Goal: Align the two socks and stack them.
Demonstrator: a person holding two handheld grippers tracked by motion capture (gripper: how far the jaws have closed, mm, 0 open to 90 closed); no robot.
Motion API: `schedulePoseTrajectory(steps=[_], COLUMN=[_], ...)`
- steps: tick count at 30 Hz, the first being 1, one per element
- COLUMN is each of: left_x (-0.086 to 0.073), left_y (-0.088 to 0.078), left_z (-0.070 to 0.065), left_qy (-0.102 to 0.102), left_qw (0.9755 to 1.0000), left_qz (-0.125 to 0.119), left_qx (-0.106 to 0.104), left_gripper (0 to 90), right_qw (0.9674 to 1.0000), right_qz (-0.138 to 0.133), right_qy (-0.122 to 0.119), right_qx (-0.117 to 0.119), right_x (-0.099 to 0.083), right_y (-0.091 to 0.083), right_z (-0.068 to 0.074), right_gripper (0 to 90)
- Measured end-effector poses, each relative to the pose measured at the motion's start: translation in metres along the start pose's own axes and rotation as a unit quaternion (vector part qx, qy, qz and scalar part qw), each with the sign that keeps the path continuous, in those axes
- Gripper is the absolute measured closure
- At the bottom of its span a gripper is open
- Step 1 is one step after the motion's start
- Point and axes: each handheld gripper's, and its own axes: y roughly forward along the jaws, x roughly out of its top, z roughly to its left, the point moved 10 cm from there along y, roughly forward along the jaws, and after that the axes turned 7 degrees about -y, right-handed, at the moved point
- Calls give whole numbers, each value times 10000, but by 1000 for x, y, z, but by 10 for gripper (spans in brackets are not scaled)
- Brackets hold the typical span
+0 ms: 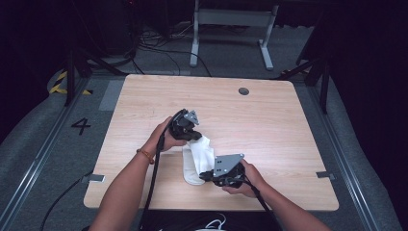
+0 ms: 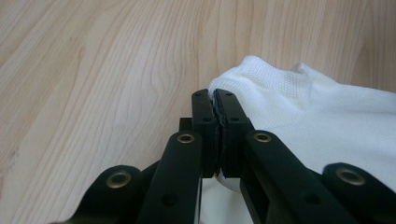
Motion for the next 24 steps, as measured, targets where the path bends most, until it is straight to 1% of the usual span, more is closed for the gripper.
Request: schedulePoseTrajectory(steps=[2, 3, 5, 6, 7, 9, 10, 11, 13, 15, 16, 17, 18, 19, 20, 21, 22, 23, 24], left_x=[-8, -13, -21, -25, -28, -33, -34, -34, -34, -37, -37, -38, -39, -40, -39, -38, -33, -30, -24], left_y=[-1, -1, 1, 2, 4, 8, 10, 12, 13, 14, 14, 13, 13, 11, 9, 7, 3, 0, -3], left_z=[3, 4, 7, 8, 9, 10, 10, 9, 6, 3, -1, -1, -4, -6, -6, -7, -8, -8, -8], left_qy=[-64, -59, -169, -184, -240, -242, -250, -297, -292, -286, -352, -345, -381, -379, -313, -301, -214, -181, -190], left_qw=[10000, 10000, 9999, 9998, 9997, 9996, 9996, 9995, 9995, 9995, 9992, 9992, 9990, 9989, 9992, 9992, 9993, 9993, 9991], left_qz=[-5, 36, 26, 61, 58, 109, 100, 42, -33, -42, -91, -106, -150, -149, -153, -181, -271, -281, -351], left_qx=[18, 8, 25, 23, 15, 18, -3, -44, -82, -121, -171, -175, -201, -222, -209, -193, -154, -141, -120], left_gripper=[877, 877, 877, 877, 877, 877, 876, 876, 876, 876, 876, 876, 876, 876, 876, 876, 876, 876, 876], right_qw=[9999, 9999, 9994, 9991, 9988, 9979, 9974, 9972, 9968, 9961, 9958, 9957, 9955, 9955, 9954, 9957, 9961, 9967, 9971], right_qz=[64, 119, 271, 364, 421, 561, 635, 635, 645, 680, 678, 662, 667, 666, 670, 672, 658, 604, 574], right_qy=[-56, -71, -94, -87, -49, -6, 9, 24, 100, 144, 175, 182, 194, 216, 209, 188, 187, 180, 172], right_qx=[54, 89, 170, 197, 240, 331, 353, 389, 472, 549, 590, 621, 646, 638, 644, 601, 555, 512, 463], right_x=[3, 3, 0, -3, -6, -14, -19, -22, -28, -33, -36, -39, -42, -45, -48, -50, -51, -50, -49], right_y=[10, 15, 26, 31, 36, 42, 44, 45, 40, 35, 31, 28, 25, 22, 18, 15, 12, 9, 7], right_z=[2, 3, 6, 7, 7, 10, 11, 12, 14, 15, 16, 17, 17, 18, 18, 18, 18, 17, 16], right_gripper=[880, 880, 880, 880, 880, 880, 880, 880, 880, 880, 880, 880, 880, 881, 881, 880, 880, 880, 880])
